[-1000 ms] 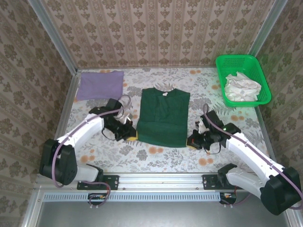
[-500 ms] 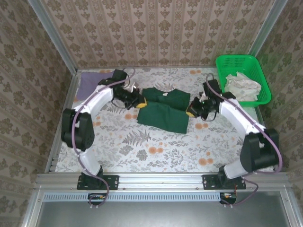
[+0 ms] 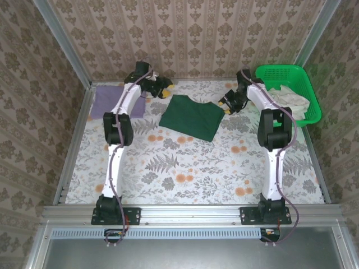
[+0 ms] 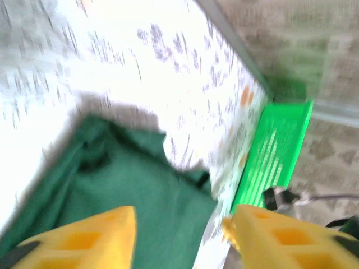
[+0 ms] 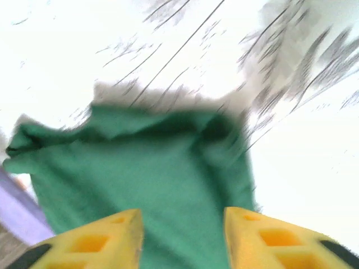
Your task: Fold and stack the t-shirts
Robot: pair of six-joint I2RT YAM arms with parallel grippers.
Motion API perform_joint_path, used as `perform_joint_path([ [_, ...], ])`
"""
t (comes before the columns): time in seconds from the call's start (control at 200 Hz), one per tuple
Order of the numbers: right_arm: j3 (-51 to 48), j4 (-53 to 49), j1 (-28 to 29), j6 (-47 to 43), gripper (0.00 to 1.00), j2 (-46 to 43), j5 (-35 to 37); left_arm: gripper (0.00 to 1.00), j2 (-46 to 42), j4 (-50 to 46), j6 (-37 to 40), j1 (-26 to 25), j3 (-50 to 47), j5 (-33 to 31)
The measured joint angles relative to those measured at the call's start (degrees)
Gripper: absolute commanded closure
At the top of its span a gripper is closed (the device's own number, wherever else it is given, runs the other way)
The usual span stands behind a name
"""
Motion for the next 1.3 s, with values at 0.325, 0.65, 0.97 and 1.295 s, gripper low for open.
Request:
perform_joint_path([
  [0.325, -10.47, 0.17, 0.98, -1.40, 0.50, -13.73, 3.34, 0.19, -13.07, -1.22, 4.74, -0.57, -16.00, -5.11],
  [0.65, -31.85, 18.95, 13.51, 1.07, 0.79, -24.59, -2.62, 0.60, -22.67, -6.75, 20.98, -10.12, -26.23, -6.40],
  [0.97, -38.27, 28.30, 17.00, 2.78, 0.90, -15.78, -5.01, 0.68, -21.75, -6.82, 29.46, -9.55, -44.46, -7.23],
  [1.295, -53.27, 35.67, 17.64, -5.70, 0.89, -24.04, -9.03, 0.70, -41.07, 2.95, 33.83, -10.69, -77.96, -2.89],
])
